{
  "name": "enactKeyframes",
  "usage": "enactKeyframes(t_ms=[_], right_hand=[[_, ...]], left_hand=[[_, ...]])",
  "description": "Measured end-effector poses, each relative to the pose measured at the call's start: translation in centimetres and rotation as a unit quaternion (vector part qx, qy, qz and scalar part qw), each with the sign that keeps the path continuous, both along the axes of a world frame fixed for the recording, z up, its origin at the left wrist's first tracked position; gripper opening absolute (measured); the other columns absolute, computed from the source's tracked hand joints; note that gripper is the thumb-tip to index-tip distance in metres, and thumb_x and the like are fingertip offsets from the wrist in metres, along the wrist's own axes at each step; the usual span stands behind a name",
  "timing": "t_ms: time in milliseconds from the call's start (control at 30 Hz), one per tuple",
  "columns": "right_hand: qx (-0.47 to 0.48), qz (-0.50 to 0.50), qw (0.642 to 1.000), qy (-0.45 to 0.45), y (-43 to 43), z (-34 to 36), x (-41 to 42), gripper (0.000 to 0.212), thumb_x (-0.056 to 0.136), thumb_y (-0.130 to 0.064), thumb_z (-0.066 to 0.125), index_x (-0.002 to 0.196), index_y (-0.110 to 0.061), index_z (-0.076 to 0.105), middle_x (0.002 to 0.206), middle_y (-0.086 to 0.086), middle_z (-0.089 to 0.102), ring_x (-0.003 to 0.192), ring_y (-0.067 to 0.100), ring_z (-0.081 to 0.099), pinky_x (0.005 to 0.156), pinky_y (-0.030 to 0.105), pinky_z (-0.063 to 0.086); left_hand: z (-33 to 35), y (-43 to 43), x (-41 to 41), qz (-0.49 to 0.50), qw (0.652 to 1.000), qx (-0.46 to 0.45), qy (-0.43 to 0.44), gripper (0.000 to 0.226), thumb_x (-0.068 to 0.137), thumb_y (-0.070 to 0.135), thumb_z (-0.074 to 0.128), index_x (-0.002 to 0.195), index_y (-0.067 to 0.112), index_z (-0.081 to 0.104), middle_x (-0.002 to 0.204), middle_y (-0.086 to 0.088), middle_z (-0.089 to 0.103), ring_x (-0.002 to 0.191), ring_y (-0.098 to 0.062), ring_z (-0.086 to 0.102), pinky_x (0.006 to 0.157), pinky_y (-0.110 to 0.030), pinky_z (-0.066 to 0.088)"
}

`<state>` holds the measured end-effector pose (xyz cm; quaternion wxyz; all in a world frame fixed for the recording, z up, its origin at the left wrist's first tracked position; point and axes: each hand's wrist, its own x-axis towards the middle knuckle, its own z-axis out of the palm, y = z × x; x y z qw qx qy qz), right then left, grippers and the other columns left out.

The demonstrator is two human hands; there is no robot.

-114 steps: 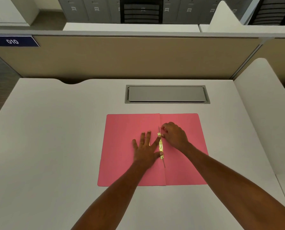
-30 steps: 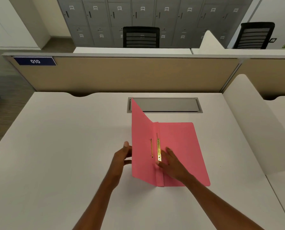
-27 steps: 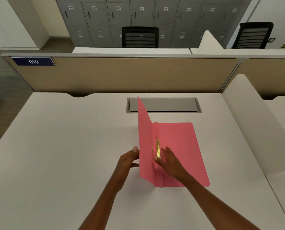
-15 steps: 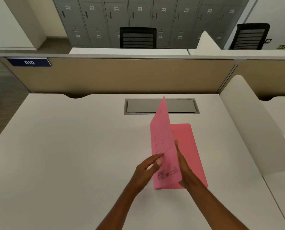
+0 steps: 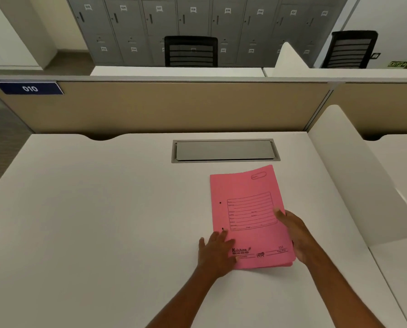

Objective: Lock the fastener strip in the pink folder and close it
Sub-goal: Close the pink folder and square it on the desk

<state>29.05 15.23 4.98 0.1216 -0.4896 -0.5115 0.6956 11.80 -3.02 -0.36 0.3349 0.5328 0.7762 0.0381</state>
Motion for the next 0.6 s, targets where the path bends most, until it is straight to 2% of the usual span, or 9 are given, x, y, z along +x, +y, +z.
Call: enactKeyframes(t_ms=[67,133,233,300,367,433,500,567,600], right_hand=[[0.084,-0.015,0.992,-0.097,-0.3,-0.6,-0.2,0.062,0.091,-0.057,0.072,0.141,-0.023,0.060,0.127,0.007,0.077,0.106,0.032,0.077,0.097,0.059,0.061],[0.170,-0.002,0.969,-0.180,-0.8,-1.3,-0.5,0.060,0.095,-0.048,0.073,0.146,-0.024,0.051,0.135,0.005,0.070,0.110,0.028,0.071,0.096,0.051,0.060],[0.259,0.052,0.934,-0.242,-1.5,-3.0,-1.0,0.071,0.096,-0.045,0.074,0.154,-0.024,0.040,0.150,0.007,0.056,0.128,0.032,0.062,0.105,0.056,0.057],[0.304,0.097,0.891,-0.322,-1.9,-4.3,-1.1,0.085,0.095,-0.053,0.071,0.162,-0.020,0.029,0.163,0.010,0.040,0.141,0.036,0.054,0.111,0.060,0.052],[0.350,0.132,0.844,-0.383,-2.1,-5.4,-1.0,0.092,0.094,-0.060,0.066,0.164,-0.018,0.023,0.172,0.014,0.025,0.149,0.038,0.045,0.117,0.061,0.046],[0.366,0.163,0.822,-0.404,-2.4,-6.2,-0.8,0.096,0.094,-0.066,0.061,0.166,-0.019,0.018,0.177,0.015,0.010,0.159,0.040,0.030,0.124,0.062,0.036],[0.378,0.200,0.792,-0.436,-2.6,-6.9,-0.6,0.102,0.093,-0.075,0.052,0.168,-0.022,0.008,0.178,0.014,-0.007,0.165,0.040,0.005,0.132,0.062,0.014],[0.400,0.244,0.752,-0.464,-2.9,-7.5,-0.3,0.108,0.092,-0.084,0.040,0.170,-0.023,-0.002,0.177,0.014,-0.020,0.165,0.038,-0.014,0.128,0.057,-0.006],[0.402,0.268,0.743,-0.464,-3.1,-7.8,-0.2,0.109,0.091,-0.087,0.035,0.169,-0.022,-0.005,0.176,0.013,-0.022,0.164,0.037,-0.016,0.127,0.057,-0.008]], left_hand=[[0.0,0.3,0.6,0.000,0.999,-0.003,0.032,0.053,0.103,0.048,0.050,0.152,0.029,0.047,0.176,-0.002,0.024,0.163,-0.028,0.020,0.131,-0.068,0.014],[-0.1,0.5,1.1,0.001,0.999,-0.004,0.050,0.050,0.103,0.047,0.049,0.149,0.028,0.049,0.174,-0.003,0.026,0.162,-0.029,0.021,0.130,-0.067,0.016],[-0.3,0.7,1.5,0.009,0.998,-0.004,0.058,0.049,0.102,0.046,0.051,0.147,0.027,0.050,0.174,-0.004,0.027,0.161,-0.031,0.022,0.129,-0.067,0.019],[-0.6,0.7,1.5,0.012,0.998,-0.003,0.060,0.050,0.101,0.047,0.052,0.147,0.027,0.051,0.174,-0.003,0.027,0.161,-0.031,0.022,0.128,-0.067,0.020],[-0.9,0.7,1.4,0.013,0.998,-0.003,0.059,0.050,0.101,0.047,0.053,0.147,0.027,0.050,0.173,-0.002,0.028,0.161,-0.030,0.022,0.128,-0.067,0.021],[-1.1,0.7,1.3,0.014,0.998,-0.005,0.055,0.052,0.100,0.047,0.053,0.148,0.029,0.049,0.174,-0.001,0.027,0.162,-0.029,0.021,0.128,-0.067,0.021],[-1.2,0.7,1.3,0.016,0.999,-0.005,0.050,0.052,0.100,0.048,0.054,0.149,0.029,0.049,0.174,-0.001,0.026,0.163,-0.029,0.019,0.128,-0.066,0.022],[-1.4,0.7,1.3,0.015,0.999,-0.006,0.051,0.054,0.100,0.048,0.054,0.150,0.029,0.047,0.175,-0.001,0.024,0.163,-0.029,0.018,0.127,-0.064,0.024],[-1.5,0.7,1.3,0.012,0.998,-0.006,0.053,0.055,0.100,0.049,0.053,0.151,0.029,0.046,0.176,-0.001,0.024,0.163,-0.029,0.018,0.127,-0.063,0.025]])
